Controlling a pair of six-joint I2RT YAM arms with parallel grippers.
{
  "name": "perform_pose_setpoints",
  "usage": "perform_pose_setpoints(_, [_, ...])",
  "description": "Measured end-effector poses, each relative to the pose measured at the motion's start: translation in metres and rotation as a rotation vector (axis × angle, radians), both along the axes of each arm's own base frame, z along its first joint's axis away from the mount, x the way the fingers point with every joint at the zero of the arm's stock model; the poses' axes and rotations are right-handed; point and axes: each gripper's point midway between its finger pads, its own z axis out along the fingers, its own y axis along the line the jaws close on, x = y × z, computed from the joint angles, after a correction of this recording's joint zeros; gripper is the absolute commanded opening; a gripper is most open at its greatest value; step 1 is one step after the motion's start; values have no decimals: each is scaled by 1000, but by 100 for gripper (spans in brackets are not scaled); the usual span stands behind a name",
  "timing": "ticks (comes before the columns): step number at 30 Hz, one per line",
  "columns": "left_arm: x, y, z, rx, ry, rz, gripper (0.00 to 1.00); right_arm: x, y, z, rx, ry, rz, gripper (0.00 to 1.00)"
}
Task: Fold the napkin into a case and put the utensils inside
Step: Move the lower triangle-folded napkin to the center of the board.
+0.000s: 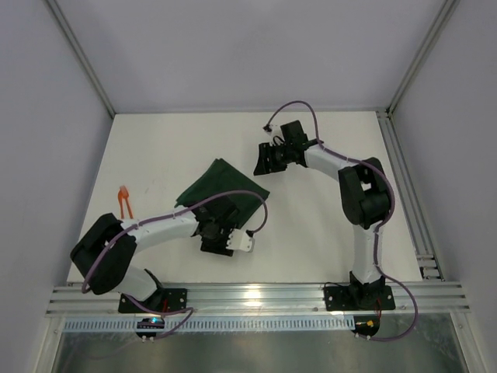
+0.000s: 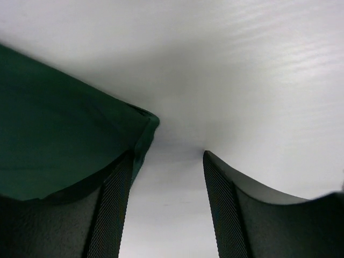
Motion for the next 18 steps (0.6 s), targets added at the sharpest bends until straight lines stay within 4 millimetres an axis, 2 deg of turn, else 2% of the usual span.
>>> perform_pose_setpoints(3, [-14, 11, 5, 16, 66, 19, 58, 2, 22, -20, -9, 32, 43, 54])
perform_pose_setpoints(6, [-18, 17, 28, -43, 111, 74, 56, -6, 36, -40, -7, 79, 77, 52])
perform_pose_setpoints(9, [-3, 25, 58, -150, 114, 178, 53, -8, 42, -39, -1, 83, 84, 50])
perform_pose_setpoints(11, [9, 37, 70, -208, 125, 279, 52, -10, 42, -40, 4, 93, 86, 50])
perform_pose_setpoints(15, [19, 73, 71, -273, 210, 496, 48, -13, 45, -41, 25, 100, 90, 46])
perform_pose_setpoints(18, [27, 95, 70, -294, 238, 650, 43, -15, 47, -42, 34, 107, 92, 39])
